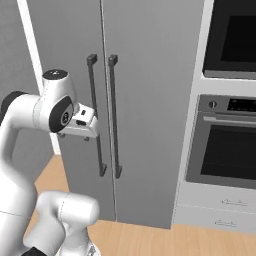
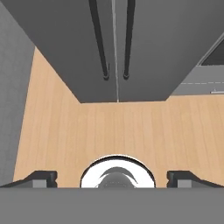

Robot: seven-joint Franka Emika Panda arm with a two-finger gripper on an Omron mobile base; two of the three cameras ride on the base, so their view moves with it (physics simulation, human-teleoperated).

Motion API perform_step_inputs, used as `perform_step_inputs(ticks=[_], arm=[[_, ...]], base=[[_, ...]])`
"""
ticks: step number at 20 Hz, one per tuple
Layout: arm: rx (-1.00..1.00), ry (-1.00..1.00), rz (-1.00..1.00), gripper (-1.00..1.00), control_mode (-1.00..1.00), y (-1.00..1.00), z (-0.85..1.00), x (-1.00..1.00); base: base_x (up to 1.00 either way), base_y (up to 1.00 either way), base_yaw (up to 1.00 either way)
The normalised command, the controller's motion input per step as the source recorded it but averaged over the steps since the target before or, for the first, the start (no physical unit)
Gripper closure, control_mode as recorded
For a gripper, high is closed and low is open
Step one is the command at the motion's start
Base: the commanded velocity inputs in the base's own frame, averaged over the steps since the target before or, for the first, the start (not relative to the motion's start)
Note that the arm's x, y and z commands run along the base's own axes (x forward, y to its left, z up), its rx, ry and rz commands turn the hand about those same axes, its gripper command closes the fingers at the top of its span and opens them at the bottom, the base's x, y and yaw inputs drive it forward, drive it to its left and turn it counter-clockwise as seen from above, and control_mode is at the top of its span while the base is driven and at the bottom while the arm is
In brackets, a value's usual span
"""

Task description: Grab a lemon wedge from the fridge and one ice cube from the ice bowl, and put them in the glass of lemonade.

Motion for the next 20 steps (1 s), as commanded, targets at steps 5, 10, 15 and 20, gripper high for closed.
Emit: perform_step_inputs(ticks=[5,10,15,20], arm=[[0.00,0.00,0.00,-1.00,1.00,0.00,0.00,0.00],[0.00,0.00,0.00,-1.00,1.00,0.00,0.00,0.00],[0.00,0.00,0.00,-1.00,1.00,0.00,0.00,0.00],[-0.01,-0.04,0.00,-1.00,-1.00,0.03,0.09,0.00]], base=[[0.01,-0.42,0.00],[0.00,-0.01,0.00],[-0.02,0.00,0.00],[0.00,0.03,0.00]])
